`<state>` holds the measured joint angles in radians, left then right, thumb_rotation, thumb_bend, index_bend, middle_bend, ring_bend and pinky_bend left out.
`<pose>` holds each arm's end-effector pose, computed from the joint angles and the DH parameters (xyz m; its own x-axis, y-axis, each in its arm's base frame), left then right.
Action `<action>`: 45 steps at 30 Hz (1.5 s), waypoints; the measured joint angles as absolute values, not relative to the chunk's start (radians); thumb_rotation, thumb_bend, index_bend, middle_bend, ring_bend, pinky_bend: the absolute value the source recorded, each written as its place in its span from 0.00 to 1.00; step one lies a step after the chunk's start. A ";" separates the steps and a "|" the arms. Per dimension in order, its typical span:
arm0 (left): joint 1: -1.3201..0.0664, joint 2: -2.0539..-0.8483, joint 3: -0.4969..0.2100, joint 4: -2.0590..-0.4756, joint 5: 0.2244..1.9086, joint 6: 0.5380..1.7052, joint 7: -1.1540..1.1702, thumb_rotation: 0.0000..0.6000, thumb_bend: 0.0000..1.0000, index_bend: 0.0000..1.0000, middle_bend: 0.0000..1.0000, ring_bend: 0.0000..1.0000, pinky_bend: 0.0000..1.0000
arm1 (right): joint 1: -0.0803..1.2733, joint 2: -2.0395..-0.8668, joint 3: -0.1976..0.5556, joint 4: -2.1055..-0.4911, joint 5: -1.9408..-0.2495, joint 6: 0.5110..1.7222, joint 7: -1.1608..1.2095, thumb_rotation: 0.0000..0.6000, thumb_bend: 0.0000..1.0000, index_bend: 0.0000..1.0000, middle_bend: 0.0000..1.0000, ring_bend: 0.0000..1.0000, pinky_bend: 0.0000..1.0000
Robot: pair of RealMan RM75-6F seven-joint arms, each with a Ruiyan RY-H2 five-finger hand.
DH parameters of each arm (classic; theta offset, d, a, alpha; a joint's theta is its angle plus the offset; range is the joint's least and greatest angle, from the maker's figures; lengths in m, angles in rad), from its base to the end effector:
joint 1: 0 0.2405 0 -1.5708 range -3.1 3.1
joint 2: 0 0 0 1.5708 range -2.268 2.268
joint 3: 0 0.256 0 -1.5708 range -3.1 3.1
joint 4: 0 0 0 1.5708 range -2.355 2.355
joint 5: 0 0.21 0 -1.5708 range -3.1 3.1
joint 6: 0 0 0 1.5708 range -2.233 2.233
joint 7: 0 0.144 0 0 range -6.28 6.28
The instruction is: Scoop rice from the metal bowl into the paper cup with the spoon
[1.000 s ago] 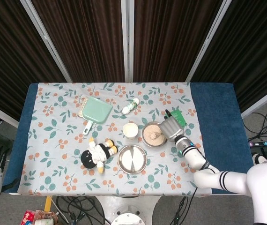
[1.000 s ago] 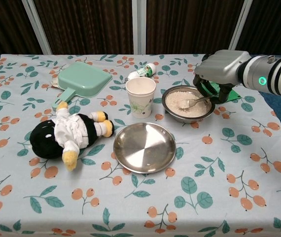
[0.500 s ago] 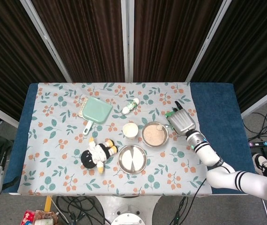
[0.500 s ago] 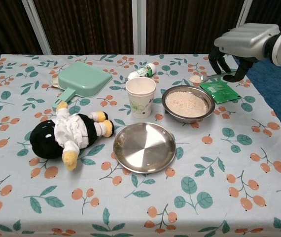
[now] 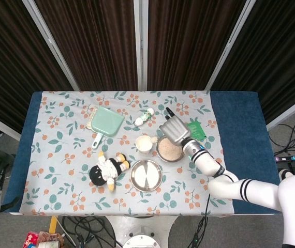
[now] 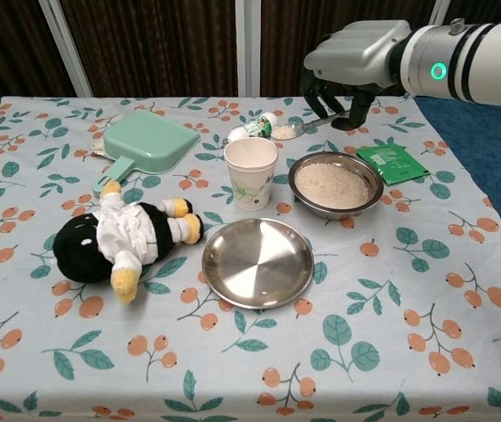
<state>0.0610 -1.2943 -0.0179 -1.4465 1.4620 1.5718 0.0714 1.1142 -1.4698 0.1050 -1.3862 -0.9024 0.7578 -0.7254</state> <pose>-0.3502 0.1257 0.1258 0.4544 0.0169 0.8907 0.8772 0.1656 -0.4506 -0.0795 -0.4079 -0.0085 0.8488 -0.0494 0.5264 -0.4525 -0.5830 0.6748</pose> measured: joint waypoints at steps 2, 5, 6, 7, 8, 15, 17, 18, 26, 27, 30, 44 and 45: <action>0.064 -1.297 -0.016 -1.440 1.461 1.572 0.067 1.00 0.11 0.15 0.13 0.06 0.07 | 1.137 -1.484 0.102 -1.380 -0.886 0.754 -0.771 1.00 0.41 0.66 0.62 0.25 0.01; 0.067 -1.300 -0.014 -1.433 1.459 1.571 0.059 1.00 0.11 0.15 0.13 0.06 0.07 | 1.170 -1.499 0.095 -1.377 -0.864 0.755 -0.843 1.00 0.41 0.66 0.62 0.25 0.01; 0.067 -1.302 -0.014 -1.432 1.459 1.570 0.056 1.00 0.11 0.15 0.13 0.06 0.07 | 1.180 -1.502 0.092 -1.376 -0.859 0.757 -0.867 1.00 0.41 0.66 0.62 0.25 0.01; 0.068 -1.304 -0.014 -1.429 1.459 1.571 0.054 1.00 0.11 0.15 0.13 0.06 0.07 | 1.194 -1.506 0.087 -1.376 -0.851 0.759 -0.900 1.00 0.41 0.66 0.62 0.25 0.00; 0.068 -1.305 -0.015 -1.427 1.459 1.571 0.053 1.00 0.11 0.15 0.13 0.06 0.07 | 1.205 -1.509 0.082 -1.376 -0.846 0.761 -0.926 1.00 0.41 0.66 0.62 0.25 0.00; 0.073 -1.314 -0.014 -1.419 1.461 1.577 0.049 1.00 0.11 0.15 0.13 0.06 0.07 | 1.301 -1.525 0.030 -1.373 -0.840 0.778 -1.153 1.00 0.41 0.67 0.62 0.25 0.00; 0.076 -1.315 -0.013 -1.417 1.461 1.580 0.045 1.00 0.11 0.15 0.13 0.06 0.07 | 1.331 -1.532 0.010 -1.367 -0.865 0.787 -1.215 1.00 0.41 0.68 0.62 0.25 0.00; 0.077 -1.316 -0.013 -1.416 1.461 1.581 0.043 1.00 0.11 0.15 0.13 0.06 0.07 | 1.342 -1.535 0.002 -1.365 -0.879 0.790 -1.233 1.00 0.41 0.68 0.62 0.25 0.00; 0.089 -1.327 -0.009 -1.404 1.461 1.589 0.026 1.00 0.11 0.15 0.13 0.06 0.07 | 1.375 -1.564 -0.063 -1.329 -1.005 0.811 -1.323 1.00 0.41 0.68 0.62 0.25 0.00; 0.090 -1.329 -0.009 -1.402 1.462 1.591 0.025 1.00 0.11 0.15 0.13 0.06 0.07 | 1.374 -1.569 -0.069 -1.326 -1.011 0.817 -1.337 1.00 0.41 0.68 0.62 0.25 0.00; 0.094 -1.331 -0.008 -1.399 1.464 1.595 0.019 1.00 0.11 0.15 0.13 0.06 0.07 | 1.371 -1.586 -0.080 -1.323 -1.020 0.840 -1.385 1.00 0.41 0.68 0.62 0.25 0.00; 0.101 -1.334 -0.010 -1.390 1.468 1.601 0.008 1.00 0.11 0.15 0.13 0.06 0.07 | 1.356 -1.594 -0.083 -1.353 -0.983 0.883 -1.499 1.00 0.41 0.69 0.63 0.25 0.00; 0.101 -1.334 -0.010 -1.391 1.469 1.601 0.009 1.00 0.11 0.15 0.13 0.06 0.07 | 1.354 -1.592 -0.079 -1.356 -0.983 0.887 -1.495 1.00 0.41 0.69 0.63 0.25 0.00</action>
